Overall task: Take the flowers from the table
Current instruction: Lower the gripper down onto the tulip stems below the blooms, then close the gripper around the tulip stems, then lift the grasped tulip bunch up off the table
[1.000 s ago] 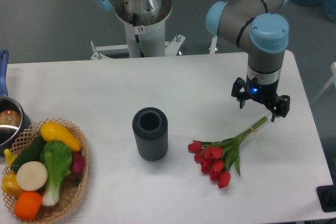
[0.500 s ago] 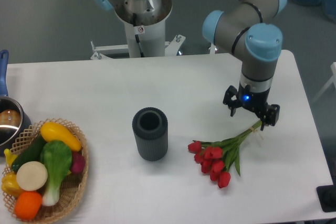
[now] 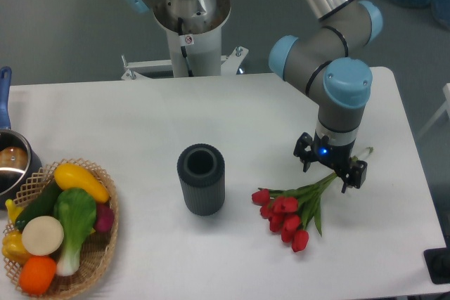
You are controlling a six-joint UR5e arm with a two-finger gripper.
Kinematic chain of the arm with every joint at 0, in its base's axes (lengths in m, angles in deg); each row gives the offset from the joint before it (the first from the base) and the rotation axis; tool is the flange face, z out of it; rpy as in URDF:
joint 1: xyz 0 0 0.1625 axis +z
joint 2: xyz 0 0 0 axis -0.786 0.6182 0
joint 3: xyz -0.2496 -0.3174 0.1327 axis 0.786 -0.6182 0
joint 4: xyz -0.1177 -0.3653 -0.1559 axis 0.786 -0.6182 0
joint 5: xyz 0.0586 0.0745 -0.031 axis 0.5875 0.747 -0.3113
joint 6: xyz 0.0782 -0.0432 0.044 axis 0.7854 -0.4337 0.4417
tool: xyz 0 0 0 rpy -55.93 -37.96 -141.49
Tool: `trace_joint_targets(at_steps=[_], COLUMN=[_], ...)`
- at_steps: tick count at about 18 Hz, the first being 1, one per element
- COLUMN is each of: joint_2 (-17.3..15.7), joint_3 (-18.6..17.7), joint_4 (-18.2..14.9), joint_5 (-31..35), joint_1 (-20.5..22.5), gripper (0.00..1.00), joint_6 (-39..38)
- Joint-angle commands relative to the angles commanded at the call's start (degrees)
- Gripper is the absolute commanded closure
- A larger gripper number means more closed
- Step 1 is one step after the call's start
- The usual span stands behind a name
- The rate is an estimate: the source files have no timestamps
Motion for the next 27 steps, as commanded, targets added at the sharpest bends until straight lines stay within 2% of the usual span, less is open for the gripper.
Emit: trace_joint_targets(at_steps=[13,14,16,17,18,19,20,25,27], joint_2=[4.40,4.40,4.40,4.40,4.40,4.40,4.40,3.61,2.21], joint_3=[-0.09,-0.08,-0.17,-0.26,-0.26,-0.26,-0.17,0.27,0.53], joint_4=[0.62,0.62,0.18,0.18,0.26,0.44,0.61,0.53,0.44], joint_5=[0.00,0.00,0.09,0.00,0.00,-0.09,-0.17,-0.26,-0.18], joint_1=[-2.46,-2.46,-2.46,-2.46,-2.46,-2.46,-2.46,-2.20,-1.76], gripper=[0.00,0.03,0.39,0.51,0.70,0.94,1.00,1.00,1.00], joint_6=[-0.18,-0.09,0.00,0.09,0.09,0.35,0.53,-0.09,0.00])
